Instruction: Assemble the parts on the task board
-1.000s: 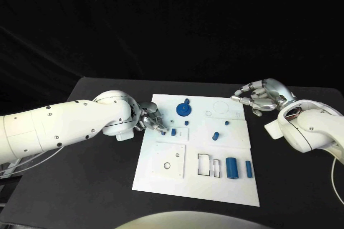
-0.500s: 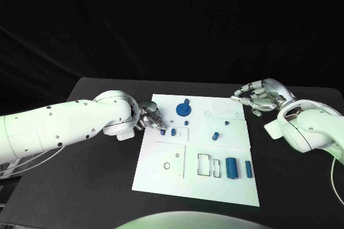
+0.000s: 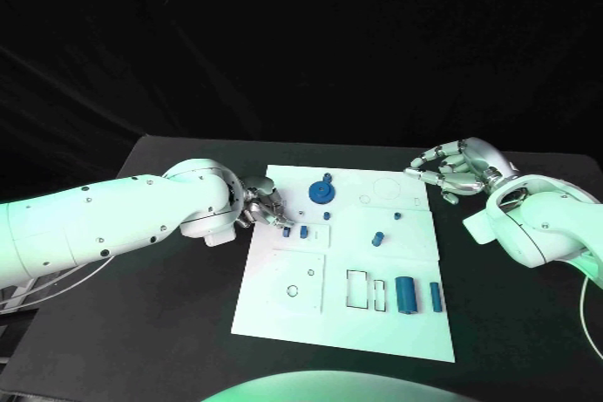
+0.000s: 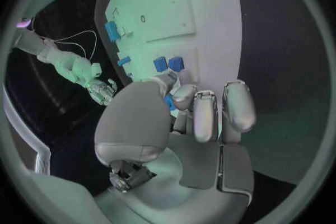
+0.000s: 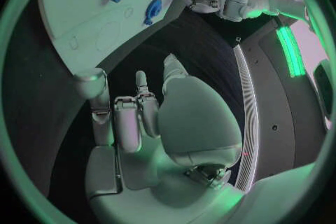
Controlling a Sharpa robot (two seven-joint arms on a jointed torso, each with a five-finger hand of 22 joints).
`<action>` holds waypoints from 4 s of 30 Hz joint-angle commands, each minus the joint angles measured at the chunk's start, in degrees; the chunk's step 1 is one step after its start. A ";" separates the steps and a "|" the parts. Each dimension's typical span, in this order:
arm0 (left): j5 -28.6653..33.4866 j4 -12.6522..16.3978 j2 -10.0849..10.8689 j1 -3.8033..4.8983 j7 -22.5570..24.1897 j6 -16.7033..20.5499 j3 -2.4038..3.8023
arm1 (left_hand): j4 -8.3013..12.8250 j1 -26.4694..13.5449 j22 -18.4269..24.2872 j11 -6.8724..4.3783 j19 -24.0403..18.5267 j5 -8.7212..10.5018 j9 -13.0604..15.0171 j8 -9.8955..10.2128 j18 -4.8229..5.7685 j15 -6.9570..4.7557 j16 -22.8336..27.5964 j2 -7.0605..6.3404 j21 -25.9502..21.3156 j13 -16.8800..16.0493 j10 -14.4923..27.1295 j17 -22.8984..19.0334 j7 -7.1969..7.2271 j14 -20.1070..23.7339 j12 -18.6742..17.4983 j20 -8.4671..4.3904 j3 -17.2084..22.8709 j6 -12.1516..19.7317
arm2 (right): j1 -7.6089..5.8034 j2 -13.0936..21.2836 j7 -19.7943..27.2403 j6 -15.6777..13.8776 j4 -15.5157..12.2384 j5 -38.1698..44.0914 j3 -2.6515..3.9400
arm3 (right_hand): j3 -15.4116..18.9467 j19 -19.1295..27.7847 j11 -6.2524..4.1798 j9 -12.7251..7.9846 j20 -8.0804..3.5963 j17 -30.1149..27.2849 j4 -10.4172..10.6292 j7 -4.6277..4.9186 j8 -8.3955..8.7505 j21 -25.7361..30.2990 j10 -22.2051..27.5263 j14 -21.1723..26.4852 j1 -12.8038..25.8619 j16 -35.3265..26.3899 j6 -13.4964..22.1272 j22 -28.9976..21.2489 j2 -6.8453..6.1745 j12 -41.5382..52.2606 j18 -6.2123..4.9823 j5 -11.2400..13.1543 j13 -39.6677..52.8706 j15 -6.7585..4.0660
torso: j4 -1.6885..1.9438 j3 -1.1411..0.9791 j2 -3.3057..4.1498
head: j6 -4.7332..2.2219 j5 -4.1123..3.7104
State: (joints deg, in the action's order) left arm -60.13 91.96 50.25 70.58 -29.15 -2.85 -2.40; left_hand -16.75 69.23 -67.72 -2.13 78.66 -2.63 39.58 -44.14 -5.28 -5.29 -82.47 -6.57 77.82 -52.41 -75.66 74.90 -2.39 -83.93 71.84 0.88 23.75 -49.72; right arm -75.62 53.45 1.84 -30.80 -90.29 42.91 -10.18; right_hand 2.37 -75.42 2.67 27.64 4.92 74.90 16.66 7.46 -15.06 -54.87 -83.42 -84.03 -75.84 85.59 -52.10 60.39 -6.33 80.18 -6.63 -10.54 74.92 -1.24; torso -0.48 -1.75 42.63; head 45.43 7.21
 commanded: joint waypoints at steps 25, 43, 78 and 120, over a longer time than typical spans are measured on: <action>1.32 2.53 2.71 -0.62 0.39 0.12 -0.02 | 0.24 -5.41 -0.03 0.13 0.12 -0.21 0.07 0.50 0.42 0.04 -0.32 -1.59 0.01 0.04 0.00 3.11 0.33 -2.99 0.14 0.26 -7.83 -0.57 | 0.14 -0.04 0.41 0.20 0.09 0.23 0.01 | 0.44 -0.22 -0.02 0.06 -0.38 4.97 0.08 -0.11 -0.38 0.24 0.31 -3.77 0.39 -0.17 0.43 0.11 0.68 -0.10 -0.93 0.05 5.20 -0.23 | 0.04 0.01 -0.03 | -0.05 0.11; 1.23 2.62 2.19 -1.72 0.89 1.22 -0.01 | 0.11 -3.72 -0.01 0.15 0.11 -0.21 0.06 0.58 0.42 0.06 -0.32 -0.83 -0.03 0.11 0.05 3.11 0.31 -3.00 0.11 0.27 -7.78 -0.58 | 0.20 0.05 0.37 0.21 0.09 0.24 0.01 | 0.44 -0.22 -0.02 0.06 -0.38 4.97 0.08 -0.11 -0.38 0.24 0.31 -3.77 0.39 -0.17 0.43 0.11 0.68 -0.10 -0.93 0.05 5.20 -0.23 | -0.02 0.02 0.00 | 0.07 0.04; 4.29 1.90 1.69 -1.75 1.72 1.10 0.00 | 4.39 5.87 0.66 0.84 -0.43 -0.22 -0.59 2.15 0.24 0.65 -0.31 -0.18 -0.68 -2.81 -0.05 3.04 -0.57 -2.98 1.29 0.73 15.58 1.53 | 0.42 0.04 0.20 0.55 0.27 0.24 0.00 | 0.53 -0.27 -0.03 0.06 -0.39 4.97 0.06 -0.11 -0.42 0.19 0.30 -3.77 0.41 -0.17 0.45 0.18 0.78 -0.08 -0.91 0.05 5.21 -0.24 | -0.02 -0.03 -0.01 | 0.09 0.03; 8.67 1.14 1.47 -1.74 2.28 -3.16 -0.01 | 13.62 -1.14 -0.03 0.79 -0.23 -0.24 1.13 -1.49 0.33 0.70 -0.34 -3.43 -0.32 -1.39 -0.28 3.02 -0.63 -3.02 0.32 0.85 29.89 1.85 | 0.45 0.15 0.14 0.57 0.19 0.24 0.00 | 0.61 -0.30 -0.04 0.07 -0.39 5.03 0.03 -0.12 -0.47 0.20 0.24 -3.79 0.36 -0.15 0.47 0.21 0.81 0.00 -0.91 0.04 5.28 -0.24 | 0.01 -0.03 0.01 | 0.11 -0.07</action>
State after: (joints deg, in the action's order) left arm -52.63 92.77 52.04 69.16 -27.55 -3.83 -2.15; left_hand -13.92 68.58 -67.68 -1.50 78.42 -2.68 40.70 -45.26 -5.27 -4.90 -82.47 -9.97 77.36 -53.87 -75.86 74.90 -3.18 -83.94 72.53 1.43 42.46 -47.71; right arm -75.20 53.61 1.76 -30.75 -90.04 42.91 -10.18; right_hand 2.69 -75.62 2.67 27.65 4.72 74.95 16.65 7.46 -15.29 -54.87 -83.42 -84.03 -75.55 85.59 -52.10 60.53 -6.03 80.18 -6.63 -10.54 74.90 -1.23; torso -0.48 -1.78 42.63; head 45.59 7.14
